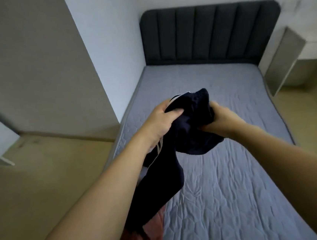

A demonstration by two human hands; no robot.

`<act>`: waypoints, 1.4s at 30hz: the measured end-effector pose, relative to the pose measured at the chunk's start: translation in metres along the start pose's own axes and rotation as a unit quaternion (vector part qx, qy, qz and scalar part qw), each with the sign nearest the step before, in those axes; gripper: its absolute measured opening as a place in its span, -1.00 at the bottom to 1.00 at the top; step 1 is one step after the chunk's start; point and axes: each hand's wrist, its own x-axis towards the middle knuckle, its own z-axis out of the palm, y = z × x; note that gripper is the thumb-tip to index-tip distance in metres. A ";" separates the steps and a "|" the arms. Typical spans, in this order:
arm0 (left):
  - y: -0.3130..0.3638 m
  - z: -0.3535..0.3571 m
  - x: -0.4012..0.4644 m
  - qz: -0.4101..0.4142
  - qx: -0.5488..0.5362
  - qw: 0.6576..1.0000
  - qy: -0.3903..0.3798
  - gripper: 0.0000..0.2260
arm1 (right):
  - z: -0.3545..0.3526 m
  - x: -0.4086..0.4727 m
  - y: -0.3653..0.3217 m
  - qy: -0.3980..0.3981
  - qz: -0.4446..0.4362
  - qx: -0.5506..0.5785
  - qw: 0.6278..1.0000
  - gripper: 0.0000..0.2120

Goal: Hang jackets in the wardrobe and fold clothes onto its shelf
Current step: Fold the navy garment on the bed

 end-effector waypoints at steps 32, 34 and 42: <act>-0.136 0.214 0.165 -0.242 0.105 0.963 0.053 -0.62 | -0.136 0.056 0.344 0.147 0.109 0.013 0.983 -0.64; -0.241 0.232 0.196 -0.249 0.133 0.956 0.079 -0.64 | -0.049 0.080 0.418 0.176 0.119 0.044 0.976 -0.62; -0.610 0.295 0.290 -0.168 0.225 0.945 0.170 -0.75 | 0.249 0.113 0.679 -0.015 0.102 0.052 0.993 -0.39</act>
